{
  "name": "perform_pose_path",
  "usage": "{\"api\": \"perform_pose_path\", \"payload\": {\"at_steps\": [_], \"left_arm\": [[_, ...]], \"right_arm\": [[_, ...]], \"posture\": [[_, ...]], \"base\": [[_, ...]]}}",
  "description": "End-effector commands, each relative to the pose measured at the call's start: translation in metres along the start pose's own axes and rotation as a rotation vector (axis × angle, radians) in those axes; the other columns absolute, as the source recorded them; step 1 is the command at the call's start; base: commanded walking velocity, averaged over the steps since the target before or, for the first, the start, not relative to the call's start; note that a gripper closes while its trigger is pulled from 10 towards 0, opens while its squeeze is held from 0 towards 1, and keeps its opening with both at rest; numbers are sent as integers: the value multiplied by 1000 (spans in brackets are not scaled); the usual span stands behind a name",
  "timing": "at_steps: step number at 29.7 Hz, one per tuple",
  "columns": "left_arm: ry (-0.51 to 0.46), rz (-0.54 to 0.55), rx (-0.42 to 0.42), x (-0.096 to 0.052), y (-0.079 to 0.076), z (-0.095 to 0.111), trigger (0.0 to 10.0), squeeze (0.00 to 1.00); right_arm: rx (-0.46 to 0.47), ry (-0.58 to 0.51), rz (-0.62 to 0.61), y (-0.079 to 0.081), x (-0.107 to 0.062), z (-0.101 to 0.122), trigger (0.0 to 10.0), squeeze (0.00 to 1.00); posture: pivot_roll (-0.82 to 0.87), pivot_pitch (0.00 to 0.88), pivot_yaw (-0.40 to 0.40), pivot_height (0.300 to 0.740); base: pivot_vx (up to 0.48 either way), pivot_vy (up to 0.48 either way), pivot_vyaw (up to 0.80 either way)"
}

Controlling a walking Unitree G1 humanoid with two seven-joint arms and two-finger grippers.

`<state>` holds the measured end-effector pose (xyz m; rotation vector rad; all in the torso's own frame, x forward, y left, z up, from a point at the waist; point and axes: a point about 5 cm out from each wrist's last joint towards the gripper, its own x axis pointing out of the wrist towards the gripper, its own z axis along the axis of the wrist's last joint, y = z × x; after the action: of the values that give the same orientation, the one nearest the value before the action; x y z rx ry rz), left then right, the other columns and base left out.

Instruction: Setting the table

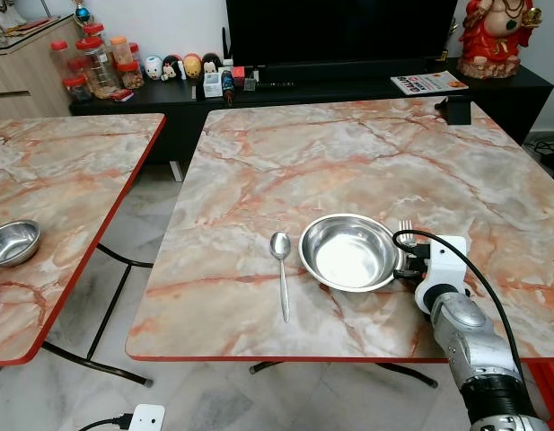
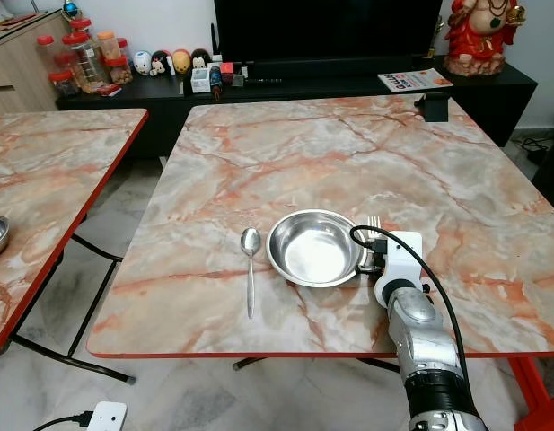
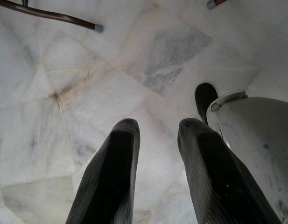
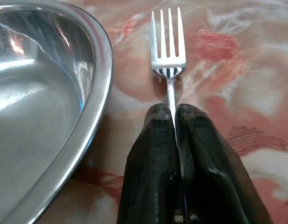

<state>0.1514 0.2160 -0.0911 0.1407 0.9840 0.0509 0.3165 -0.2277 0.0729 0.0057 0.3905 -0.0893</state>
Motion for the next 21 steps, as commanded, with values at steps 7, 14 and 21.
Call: {"api": "perform_pose_path", "payload": {"at_steps": [7,14,21], "left_arm": [[-14,-3,-2,1,2,4,10000,0],[-19,-8,-4,1,2,6,10000,0],[-23,-14,-1,1,2,8,10000,0]], "right_arm": [[-2,8,6,4,1,-2,10000,573],[-5,8,-1,3,2,-1,10000,0],[-4,6,-11,2,2,0,10000,886]], "posture": [[-70,1,63,740],[-67,0,63,740],[-68,0,66,740]], "base": [[0,0,0],[0,0,0],[0,0,0]]}}
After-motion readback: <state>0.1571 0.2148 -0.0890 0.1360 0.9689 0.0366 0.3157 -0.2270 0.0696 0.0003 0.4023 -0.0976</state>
